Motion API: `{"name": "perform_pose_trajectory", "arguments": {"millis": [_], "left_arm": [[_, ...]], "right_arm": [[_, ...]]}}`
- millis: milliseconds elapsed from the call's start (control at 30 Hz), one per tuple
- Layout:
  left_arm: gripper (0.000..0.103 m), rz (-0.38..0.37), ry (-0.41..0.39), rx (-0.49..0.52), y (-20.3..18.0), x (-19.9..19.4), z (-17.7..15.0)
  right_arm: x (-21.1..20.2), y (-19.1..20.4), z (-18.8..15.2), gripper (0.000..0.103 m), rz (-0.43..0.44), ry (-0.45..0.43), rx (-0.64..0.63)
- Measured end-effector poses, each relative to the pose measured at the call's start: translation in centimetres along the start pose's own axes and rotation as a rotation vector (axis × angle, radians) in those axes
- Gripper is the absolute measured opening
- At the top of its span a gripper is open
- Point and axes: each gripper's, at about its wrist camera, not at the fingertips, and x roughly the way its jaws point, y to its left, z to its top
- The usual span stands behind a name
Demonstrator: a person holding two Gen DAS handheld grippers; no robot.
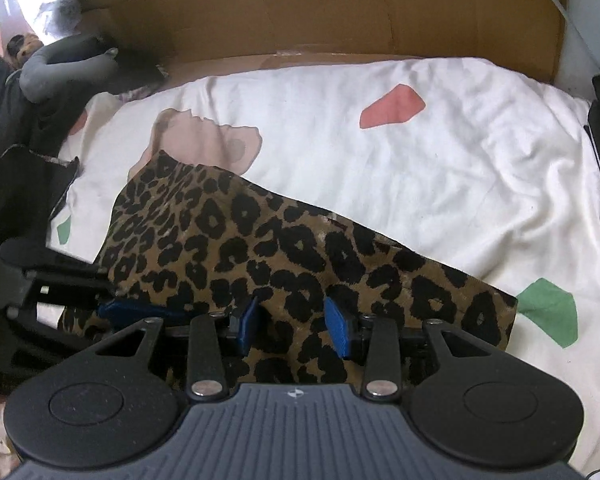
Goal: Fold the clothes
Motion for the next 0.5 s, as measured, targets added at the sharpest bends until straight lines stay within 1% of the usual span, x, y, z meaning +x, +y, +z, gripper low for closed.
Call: {"name": "perform_pose_trajectory", "arguments": {"millis": [67, 100, 200, 267, 300, 400, 433, 500], "left_arm": [[0.036, -0.006, 0.001, -0.008, 0.3, -0.3, -0.7], [0.038, -0.009, 0.001, -0.012, 0.4, -0.4, -1.0], [0.043, 0.009, 0.003, -0.002, 0.5, -1.1, -2.4], [0.051, 0.022, 0.004, 0.005, 0.6, -1.6, -3.4], [0.052, 0.029, 0.004, 0.008, 0.7, -1.8, -3.8], [0.052, 0.043, 0.002, 0.0, 1.1, -2.5, -5.1], [0.05, 0.045, 0.0, -0.011, 1.4, -2.7, -5.3], [0.042, 0.055, -0.001, -0.024, 1.9, -3.1, -5.6]], "right_arm": [[0.1, -0.1, 0.0, 0.044, 0.001, 0.007, 0.0], [0.1, -0.1, 0.0, 0.044, 0.001, 0.009, 0.002], [0.1, 0.0, 0.2, 0.044, -0.005, 0.014, 0.004], [0.2, 0.2, 0.3, 0.044, -0.013, 0.019, -0.001], [0.2, 0.3, 0.3, 0.044, -0.017, 0.021, -0.003], [0.2, 0.4, 0.3, 0.044, -0.025, 0.022, -0.007], [0.2, 0.5, 0.3, 0.044, -0.028, 0.021, -0.008], [0.2, 0.6, 0.3, 0.044, -0.033, 0.02, -0.015]]}}
